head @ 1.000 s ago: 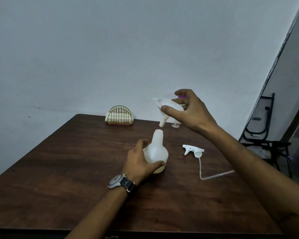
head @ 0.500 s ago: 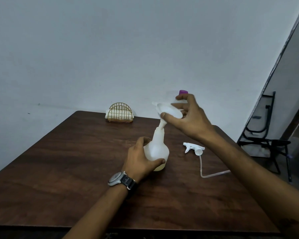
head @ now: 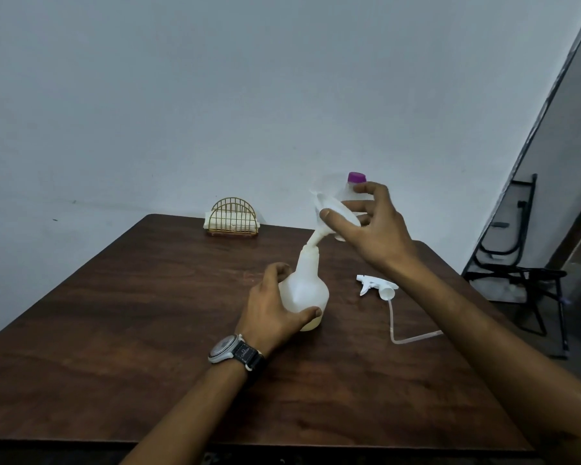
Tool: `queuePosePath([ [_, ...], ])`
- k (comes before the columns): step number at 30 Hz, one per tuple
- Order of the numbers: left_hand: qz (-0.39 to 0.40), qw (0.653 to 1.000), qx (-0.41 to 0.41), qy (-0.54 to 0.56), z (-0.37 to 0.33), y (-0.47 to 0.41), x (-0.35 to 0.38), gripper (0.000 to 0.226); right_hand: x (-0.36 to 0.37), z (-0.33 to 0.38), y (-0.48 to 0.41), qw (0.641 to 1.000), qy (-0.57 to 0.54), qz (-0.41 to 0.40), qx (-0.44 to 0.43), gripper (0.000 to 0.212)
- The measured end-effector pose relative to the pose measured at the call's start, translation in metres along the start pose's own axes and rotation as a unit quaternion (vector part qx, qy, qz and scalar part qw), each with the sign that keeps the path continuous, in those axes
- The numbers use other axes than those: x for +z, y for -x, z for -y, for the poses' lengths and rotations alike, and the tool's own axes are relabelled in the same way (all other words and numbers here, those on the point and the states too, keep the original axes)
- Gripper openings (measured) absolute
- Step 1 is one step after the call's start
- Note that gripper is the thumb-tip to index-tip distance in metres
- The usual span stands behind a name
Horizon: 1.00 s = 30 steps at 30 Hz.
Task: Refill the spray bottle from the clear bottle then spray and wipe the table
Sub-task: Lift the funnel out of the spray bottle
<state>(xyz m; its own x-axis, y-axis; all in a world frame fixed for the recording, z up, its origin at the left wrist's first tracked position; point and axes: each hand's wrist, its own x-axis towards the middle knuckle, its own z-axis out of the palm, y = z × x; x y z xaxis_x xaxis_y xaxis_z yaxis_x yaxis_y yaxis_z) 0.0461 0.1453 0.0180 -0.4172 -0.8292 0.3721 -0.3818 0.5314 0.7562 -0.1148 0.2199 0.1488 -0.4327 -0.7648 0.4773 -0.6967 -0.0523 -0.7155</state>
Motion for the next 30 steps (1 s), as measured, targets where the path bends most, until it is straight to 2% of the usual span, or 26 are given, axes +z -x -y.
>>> queuePosePath([
  [2,0.002,1.0,0.002,0.001,0.0,0.0,0.0,0.096,-0.004,-0.002,-0.005,0.999,-0.029,-0.016,0.023,0.074],
  [6,-0.007,1.0,0.013,0.011,0.002,0.0,-0.001,0.094,-0.006,-0.01,-0.008,0.996,-0.056,0.028,0.069,0.099],
  [12,-0.002,1.0,0.009,0.011,0.002,-0.001,-0.001,0.092,-0.013,-0.012,-0.009,0.995,-0.007,0.088,0.054,0.11],
  [16,0.001,1.0,0.012,0.008,0.003,0.0,-0.002,0.09,-0.029,-0.006,-0.012,0.984,0.067,0.161,0.017,0.086],
  [23,0.005,1.0,0.024,-0.008,0.001,-0.003,-0.004,0.088,-0.049,0.015,-0.028,0.968,0.134,0.211,-0.015,0.071],
  [25,0.003,1.0,0.026,-0.008,0.001,-0.002,-0.004,0.087,-0.053,0.011,-0.03,0.969,0.099,0.225,0.001,0.072],
  [27,0.001,1.0,0.025,-0.007,0.003,-0.002,-0.004,0.087,-0.055,-0.002,-0.03,0.975,0.004,0.215,0.046,0.062],
  [30,0.007,1.0,0.028,-0.009,0.005,-0.003,-0.004,0.088,-0.057,-0.036,-0.031,0.973,-0.137,0.144,0.119,0.042],
])
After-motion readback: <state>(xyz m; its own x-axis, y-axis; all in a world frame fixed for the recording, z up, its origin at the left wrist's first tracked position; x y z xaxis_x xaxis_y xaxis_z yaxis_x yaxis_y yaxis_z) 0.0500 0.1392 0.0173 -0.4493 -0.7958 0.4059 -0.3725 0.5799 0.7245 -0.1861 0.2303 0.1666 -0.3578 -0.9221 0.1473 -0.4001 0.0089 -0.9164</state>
